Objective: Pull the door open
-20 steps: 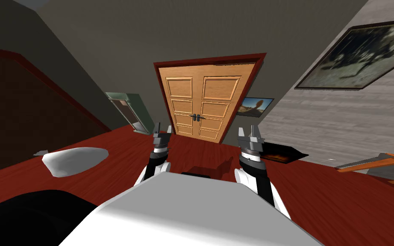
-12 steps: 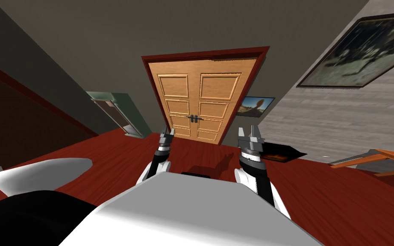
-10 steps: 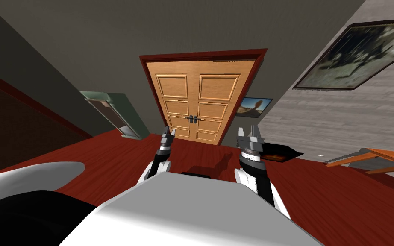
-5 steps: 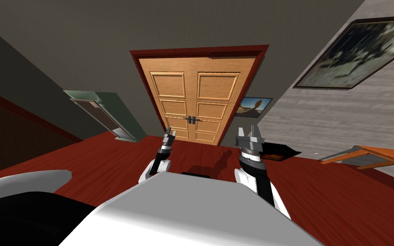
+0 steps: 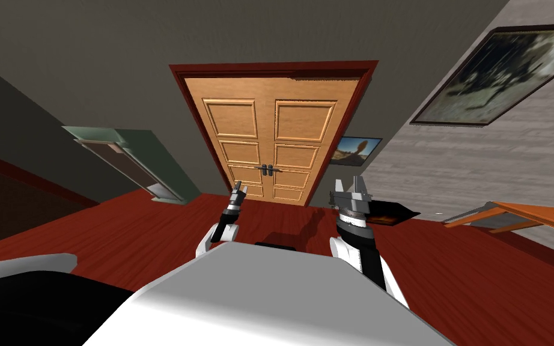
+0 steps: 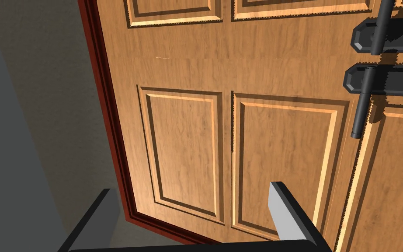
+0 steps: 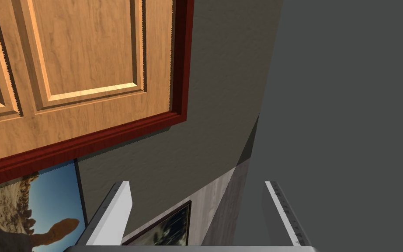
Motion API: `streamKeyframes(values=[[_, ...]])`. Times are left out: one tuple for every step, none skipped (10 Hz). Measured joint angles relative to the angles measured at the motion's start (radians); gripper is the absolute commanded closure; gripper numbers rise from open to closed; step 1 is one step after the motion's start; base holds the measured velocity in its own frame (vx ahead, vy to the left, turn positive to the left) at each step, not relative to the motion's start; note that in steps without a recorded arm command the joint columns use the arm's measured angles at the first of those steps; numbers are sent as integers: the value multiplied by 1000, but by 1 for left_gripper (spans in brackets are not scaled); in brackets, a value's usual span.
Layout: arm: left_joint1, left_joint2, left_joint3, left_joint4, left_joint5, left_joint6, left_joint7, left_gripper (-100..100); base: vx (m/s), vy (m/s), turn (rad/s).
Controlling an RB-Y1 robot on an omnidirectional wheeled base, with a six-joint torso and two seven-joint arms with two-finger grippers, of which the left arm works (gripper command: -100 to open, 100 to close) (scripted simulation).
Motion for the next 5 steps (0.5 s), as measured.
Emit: streamKeyframes(values=[[-16,4,2,31,2,3,0,-100,99,26,-94],[-26,10,4,50,4,10,1,-100,101,8,-36],[-43,17,9,69,8,25,4,-100,94,6,-73],[-50,31,16,95,14,28,11,-100,94,2,-66],[-67,38,20,129,18,28,15,-100,102,5,-60]])
